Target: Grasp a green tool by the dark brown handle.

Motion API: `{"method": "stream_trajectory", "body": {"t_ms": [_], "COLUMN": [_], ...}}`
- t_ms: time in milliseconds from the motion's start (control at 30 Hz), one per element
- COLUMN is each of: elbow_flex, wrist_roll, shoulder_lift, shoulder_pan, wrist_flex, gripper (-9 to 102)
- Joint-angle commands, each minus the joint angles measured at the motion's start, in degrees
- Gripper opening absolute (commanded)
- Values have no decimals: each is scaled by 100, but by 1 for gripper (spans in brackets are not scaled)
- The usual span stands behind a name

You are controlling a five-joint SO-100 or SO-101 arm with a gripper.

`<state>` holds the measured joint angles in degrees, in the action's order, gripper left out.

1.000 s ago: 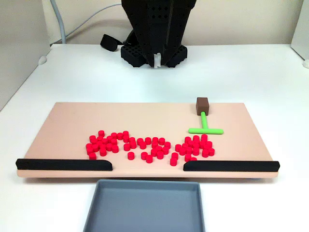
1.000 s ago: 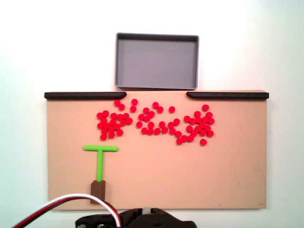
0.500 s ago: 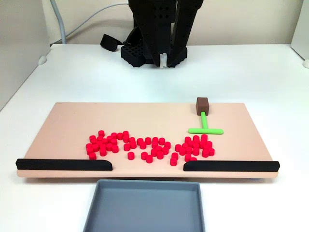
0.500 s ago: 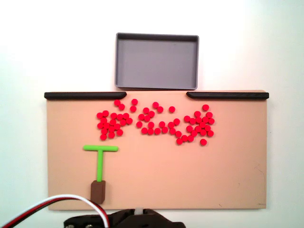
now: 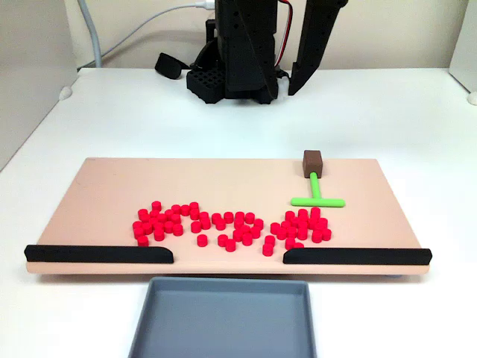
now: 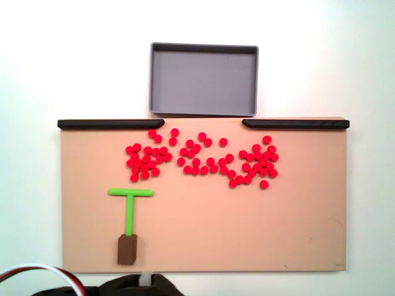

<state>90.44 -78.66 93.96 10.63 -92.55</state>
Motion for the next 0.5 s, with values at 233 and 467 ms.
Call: {"method": "stream_trajectory", "body": {"t_ms": [233, 467], "elbow_flex": [-378, -378], "wrist_roll": [193, 158], "shoulder_lift": [-193, -352], "shoulder_pan": [369, 466], "wrist_flex": [44, 44], "gripper": [0, 0]}}
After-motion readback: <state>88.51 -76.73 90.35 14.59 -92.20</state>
